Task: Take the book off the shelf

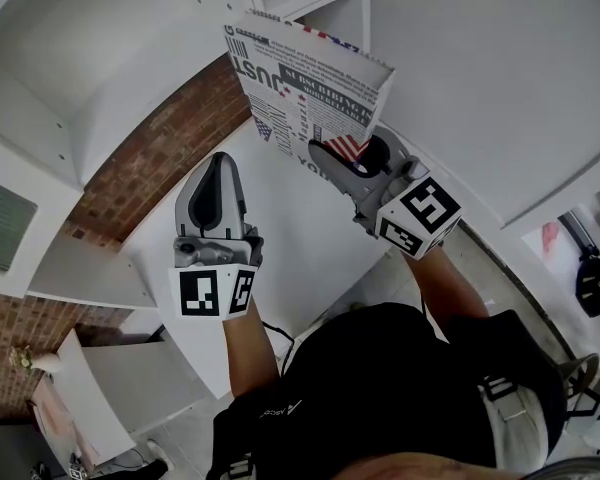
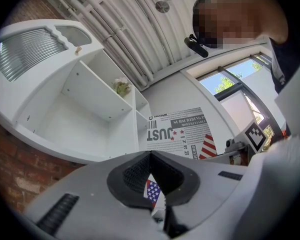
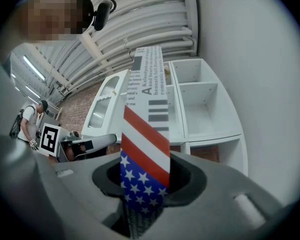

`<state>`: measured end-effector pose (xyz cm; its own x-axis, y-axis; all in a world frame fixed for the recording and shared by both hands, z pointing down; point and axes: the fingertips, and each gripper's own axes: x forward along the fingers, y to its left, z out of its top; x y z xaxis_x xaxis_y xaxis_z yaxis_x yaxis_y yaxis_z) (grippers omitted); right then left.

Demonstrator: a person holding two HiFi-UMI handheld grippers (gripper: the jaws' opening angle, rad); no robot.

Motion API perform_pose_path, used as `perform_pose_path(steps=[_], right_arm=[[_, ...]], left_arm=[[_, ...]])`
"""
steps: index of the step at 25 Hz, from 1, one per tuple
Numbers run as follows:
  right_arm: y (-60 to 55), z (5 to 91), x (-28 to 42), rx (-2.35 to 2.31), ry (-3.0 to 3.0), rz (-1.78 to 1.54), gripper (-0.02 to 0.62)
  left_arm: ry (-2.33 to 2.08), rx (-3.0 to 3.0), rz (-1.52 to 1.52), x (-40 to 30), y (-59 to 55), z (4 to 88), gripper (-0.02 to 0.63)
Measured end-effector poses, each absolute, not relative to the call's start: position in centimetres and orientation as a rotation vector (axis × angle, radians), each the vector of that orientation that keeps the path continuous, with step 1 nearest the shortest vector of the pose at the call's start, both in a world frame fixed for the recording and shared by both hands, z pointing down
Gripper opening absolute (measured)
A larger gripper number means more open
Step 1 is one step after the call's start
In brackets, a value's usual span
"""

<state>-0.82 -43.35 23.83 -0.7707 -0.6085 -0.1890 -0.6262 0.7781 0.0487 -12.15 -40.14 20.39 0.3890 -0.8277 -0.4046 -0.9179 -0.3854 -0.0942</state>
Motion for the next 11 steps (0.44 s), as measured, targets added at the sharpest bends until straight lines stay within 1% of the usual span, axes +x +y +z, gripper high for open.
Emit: perform_pose_path(steps=[3, 11], right_arm=[[-43.3, 23.8, -0.9, -0.982, 2.816, 0.157, 0.152], [-42.4, 27.0, -0.1, -0.96, 2.793, 0.165, 0.152]], left_arm=[[1.539, -2.356, 0.421, -12.2, -40.1, 20.4, -0.003], [1.522, -2.334, 0.403, -11.3, -39.2, 23.4, -0.003]])
